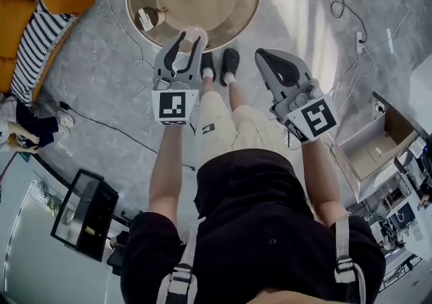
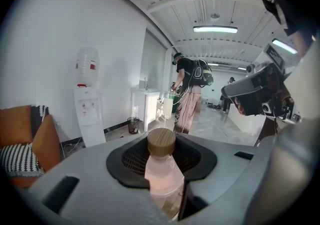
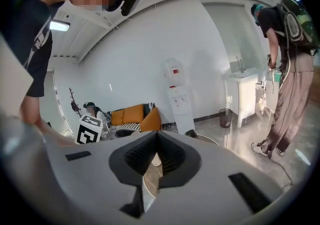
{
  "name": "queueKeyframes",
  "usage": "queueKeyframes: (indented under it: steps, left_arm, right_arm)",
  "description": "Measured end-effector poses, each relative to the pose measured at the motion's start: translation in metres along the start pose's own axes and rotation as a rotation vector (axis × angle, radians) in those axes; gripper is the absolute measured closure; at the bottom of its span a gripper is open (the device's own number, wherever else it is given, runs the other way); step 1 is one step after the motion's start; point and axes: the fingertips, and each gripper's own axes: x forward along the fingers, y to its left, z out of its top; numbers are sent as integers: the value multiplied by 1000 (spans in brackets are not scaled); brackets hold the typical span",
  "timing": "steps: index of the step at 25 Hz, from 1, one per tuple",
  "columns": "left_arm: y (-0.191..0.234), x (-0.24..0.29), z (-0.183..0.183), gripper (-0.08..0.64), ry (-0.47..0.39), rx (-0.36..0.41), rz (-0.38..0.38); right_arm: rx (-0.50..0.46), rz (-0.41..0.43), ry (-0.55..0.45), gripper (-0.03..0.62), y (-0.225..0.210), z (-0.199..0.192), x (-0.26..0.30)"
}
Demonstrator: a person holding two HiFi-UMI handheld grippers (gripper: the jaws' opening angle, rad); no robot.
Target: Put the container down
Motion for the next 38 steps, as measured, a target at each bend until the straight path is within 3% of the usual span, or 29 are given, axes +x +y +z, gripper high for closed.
queueKeyframes:
  steps: [10, 19, 38]
  left_arm:
    - [18, 55, -54, 420, 22, 26, -84]
    - [34, 96, -108, 420, 56, -27, -123]
    - [58, 161, -199, 420, 144, 11, -112]
  right_arm:
    - [62, -20, 44, 589, -14, -32, 42]
    - [104, -51, 95, 589, -22, -65, 69]
    - [195, -86, 115, 589, -40, -103, 103]
